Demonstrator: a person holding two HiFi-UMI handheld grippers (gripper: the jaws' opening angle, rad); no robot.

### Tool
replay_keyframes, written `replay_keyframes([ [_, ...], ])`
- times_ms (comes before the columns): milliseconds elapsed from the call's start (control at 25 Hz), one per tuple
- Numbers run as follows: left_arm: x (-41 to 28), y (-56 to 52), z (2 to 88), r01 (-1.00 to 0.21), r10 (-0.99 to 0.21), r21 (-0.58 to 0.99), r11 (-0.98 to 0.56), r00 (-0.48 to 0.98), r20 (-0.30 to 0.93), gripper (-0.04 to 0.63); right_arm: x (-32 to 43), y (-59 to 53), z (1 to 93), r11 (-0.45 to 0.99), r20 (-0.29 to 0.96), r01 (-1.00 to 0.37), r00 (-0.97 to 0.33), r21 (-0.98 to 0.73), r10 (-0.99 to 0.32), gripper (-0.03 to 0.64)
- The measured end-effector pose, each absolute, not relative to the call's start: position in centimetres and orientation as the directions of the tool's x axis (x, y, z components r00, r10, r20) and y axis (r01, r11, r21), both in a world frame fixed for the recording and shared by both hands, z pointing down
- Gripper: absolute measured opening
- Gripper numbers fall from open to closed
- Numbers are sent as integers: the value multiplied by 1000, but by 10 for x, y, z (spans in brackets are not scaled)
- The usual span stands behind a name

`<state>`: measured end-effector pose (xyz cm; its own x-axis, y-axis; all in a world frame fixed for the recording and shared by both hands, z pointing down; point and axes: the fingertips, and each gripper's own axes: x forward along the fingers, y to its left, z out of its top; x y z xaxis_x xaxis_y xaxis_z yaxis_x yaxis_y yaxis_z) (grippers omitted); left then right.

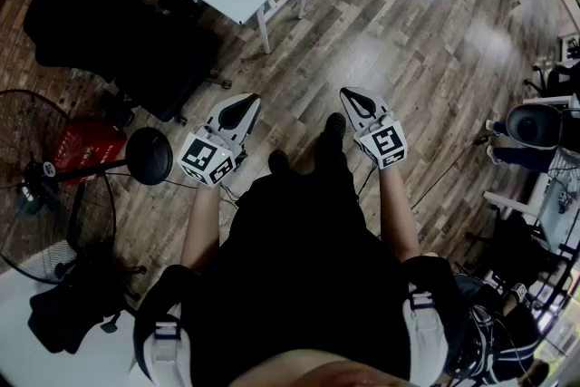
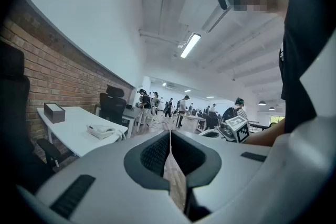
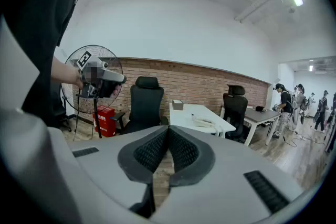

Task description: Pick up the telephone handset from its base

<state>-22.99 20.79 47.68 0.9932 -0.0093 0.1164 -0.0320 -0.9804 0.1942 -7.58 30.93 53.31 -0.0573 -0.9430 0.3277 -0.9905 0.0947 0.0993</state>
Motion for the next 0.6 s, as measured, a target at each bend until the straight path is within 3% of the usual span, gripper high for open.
replay_keyframes([
  [400, -244, 218, 463, -57, -39, 177, -982, 994, 105, 23, -85, 316, 522, 105, 318, -986, -58, 132, -946, -3],
  [600, -221, 212, 459, -84, -67, 189, -978, 993, 94, 23, -60, 316, 519, 137, 205, -991, -134, 0, -970, -2],
])
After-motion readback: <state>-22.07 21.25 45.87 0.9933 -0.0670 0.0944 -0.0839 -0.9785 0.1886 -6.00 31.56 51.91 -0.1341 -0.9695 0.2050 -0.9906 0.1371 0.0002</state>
